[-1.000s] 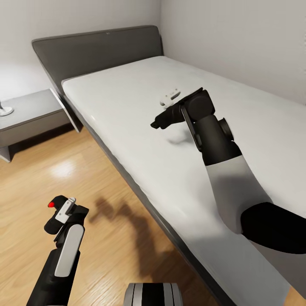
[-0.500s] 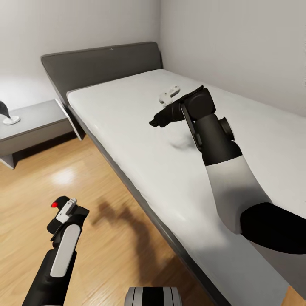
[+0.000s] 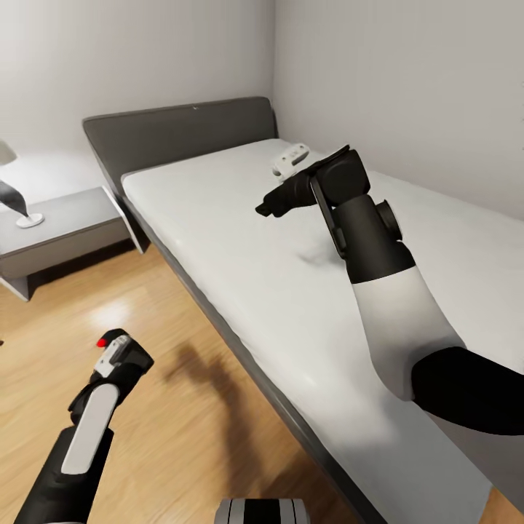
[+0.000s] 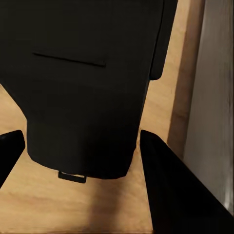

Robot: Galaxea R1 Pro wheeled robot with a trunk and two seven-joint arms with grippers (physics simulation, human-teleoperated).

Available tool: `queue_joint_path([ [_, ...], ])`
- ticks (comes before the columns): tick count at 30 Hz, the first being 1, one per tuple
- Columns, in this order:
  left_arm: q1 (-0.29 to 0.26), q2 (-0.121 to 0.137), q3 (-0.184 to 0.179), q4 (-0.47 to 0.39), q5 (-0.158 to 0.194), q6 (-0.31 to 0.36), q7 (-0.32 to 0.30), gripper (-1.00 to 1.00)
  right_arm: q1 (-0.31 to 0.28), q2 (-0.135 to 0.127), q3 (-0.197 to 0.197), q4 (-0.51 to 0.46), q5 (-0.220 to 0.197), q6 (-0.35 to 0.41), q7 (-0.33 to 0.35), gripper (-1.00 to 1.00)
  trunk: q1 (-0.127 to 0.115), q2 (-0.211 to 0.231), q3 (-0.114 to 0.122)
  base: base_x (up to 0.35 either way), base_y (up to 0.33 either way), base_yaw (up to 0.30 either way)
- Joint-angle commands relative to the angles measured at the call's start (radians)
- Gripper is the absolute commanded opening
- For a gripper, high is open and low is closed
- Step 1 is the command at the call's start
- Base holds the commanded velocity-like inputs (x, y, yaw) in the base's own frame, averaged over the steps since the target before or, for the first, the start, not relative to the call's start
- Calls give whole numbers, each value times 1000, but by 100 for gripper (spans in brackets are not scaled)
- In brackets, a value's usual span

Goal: Attach the digital camera to the camera tripod in the bedroom.

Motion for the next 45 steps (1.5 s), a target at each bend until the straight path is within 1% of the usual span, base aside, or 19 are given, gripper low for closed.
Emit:
queue_joint_path([
  [1,-1,4,1,-1,15,18,-6,-100,-1,0,0,1,11,3,9,100,-1,0,3,0,0,0],
  [5,0,22,2,7,62,68,-56,-100,-1,0,-1,2,11,3,9,100,-2,1,19,0,0,0],
  [6,-1,32,3,12,80,93,-90,-100,-1,0,-1,2,12,3,10,100,-3,1,22,0,0,0],
  [7,-1,38,3,14,87,105,-108,-100,-1,0,-1,1,12,3,9,100,-3,1,26,0,0,0],
  [11,0,58,3,19,103,140,-181,-100,-1,0,-2,-1,13,3,9,100,-5,2,42,0,0,0],
  [13,-1,66,3,23,108,153,-225,-100,-1,0,-1,-1,13,3,9,100,-6,3,50,0,0,0],
  [15,-1,70,3,29,108,159,-252,-100,-1,0,-1,0,14,3,8,100,-7,3,57,0,0,0],
  [23,0,76,3,46,103,165,-276,-100,-1,0,-1,-1,11,3,8,100,-10,5,88,0,0,0],
  [35,0,76,5,49,102,167,-279,-100,-1,-1,-4,8,-2,3,13,100,-16,8,135,0,0,0],
  [45,0,77,5,50,100,168,-279,-100,0,0,-3,9,-4,3,13,100,-20,10,173,0,0,0],
])
